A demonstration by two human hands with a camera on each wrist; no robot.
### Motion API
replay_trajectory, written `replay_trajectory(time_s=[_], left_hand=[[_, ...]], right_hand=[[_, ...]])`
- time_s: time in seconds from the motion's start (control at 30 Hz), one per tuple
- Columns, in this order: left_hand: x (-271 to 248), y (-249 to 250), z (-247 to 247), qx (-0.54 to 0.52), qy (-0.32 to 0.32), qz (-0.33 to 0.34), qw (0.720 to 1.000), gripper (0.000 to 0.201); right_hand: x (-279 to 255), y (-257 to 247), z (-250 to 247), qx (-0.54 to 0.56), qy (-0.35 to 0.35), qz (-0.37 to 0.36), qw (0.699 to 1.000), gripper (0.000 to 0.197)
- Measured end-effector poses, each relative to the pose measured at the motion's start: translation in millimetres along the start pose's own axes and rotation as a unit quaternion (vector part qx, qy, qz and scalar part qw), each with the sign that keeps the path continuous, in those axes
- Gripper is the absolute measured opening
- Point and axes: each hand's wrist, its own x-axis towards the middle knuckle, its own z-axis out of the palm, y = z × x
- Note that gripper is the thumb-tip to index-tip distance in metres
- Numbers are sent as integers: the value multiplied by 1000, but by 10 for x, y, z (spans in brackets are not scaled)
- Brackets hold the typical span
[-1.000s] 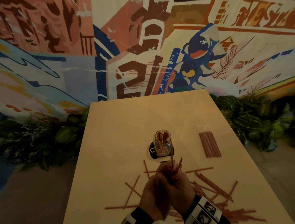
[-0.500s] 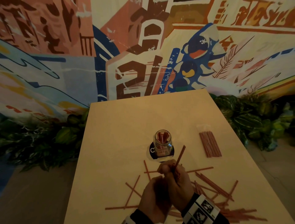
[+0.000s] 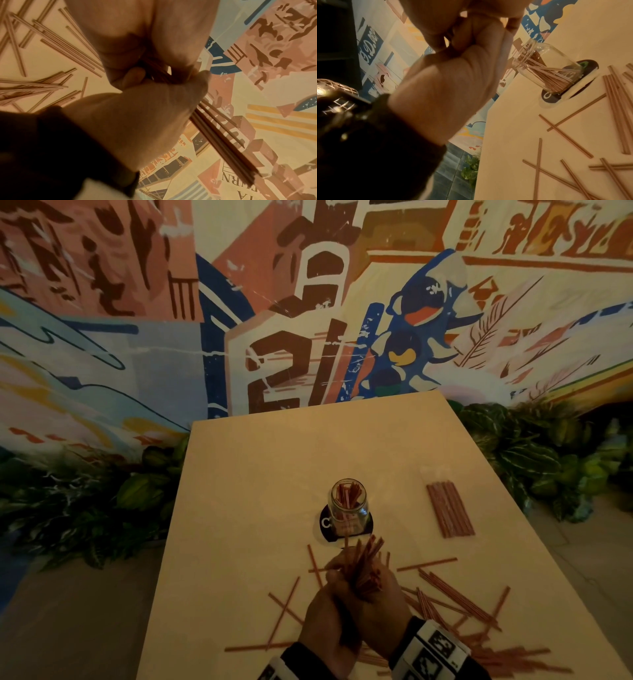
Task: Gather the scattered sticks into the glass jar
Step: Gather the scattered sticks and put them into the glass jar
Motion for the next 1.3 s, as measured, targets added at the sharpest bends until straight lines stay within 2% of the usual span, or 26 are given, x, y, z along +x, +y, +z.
replay_trajectory(time_s=[0.1,0.17,0.27,0.33,0.43,0.6,0.67,0.73,0.8,0.87,0.93,1.03,1.13,1.23,1.3], left_hand=[[31,13,-20,-1,1,16,1000,44],[43,26,-33,24,-26,21,999,50],[58,28,-39,67,-27,36,997,45],[35,48,-34,79,-22,35,996,40],[-27,92,-34,76,-25,16,997,38],[46,66,-90,38,-4,36,999,33],[90,61,-141,27,13,33,999,33],[118,66,-165,31,29,31,999,32],[99,86,-140,32,34,28,998,27],[69,104,-108,31,24,20,999,24],[52,124,-107,1,23,-3,1000,22],[47,179,-146,-40,33,-41,998,41],[36,227,-183,-62,4,-59,996,56],[58,213,-232,-71,-4,-56,996,55],[36,208,-231,-74,-16,-49,996,52]], right_hand=[[14,-14,-57,19,-5,7,1000,9],[36,-26,-91,38,-2,5,999,18],[65,-56,-84,57,-4,23,998,5],[65,-41,-64,69,-4,40,997,17],[71,-36,-58,65,-10,56,996,18],[87,-25,-74,53,-33,51,997,3],[99,-39,-118,60,-24,44,997,14],[139,-26,-162,123,7,34,992,21],[164,-49,-163,203,20,36,978,17],[187,-72,-136,228,35,37,972,10],[195,-91,-119,236,39,34,970,11],[214,-105,-130,222,31,24,974,16],[185,-143,-99,183,-13,14,983,15],[191,-144,-89,171,-3,-6,985,16],[190,-128,-60,147,-25,-15,989,16]])
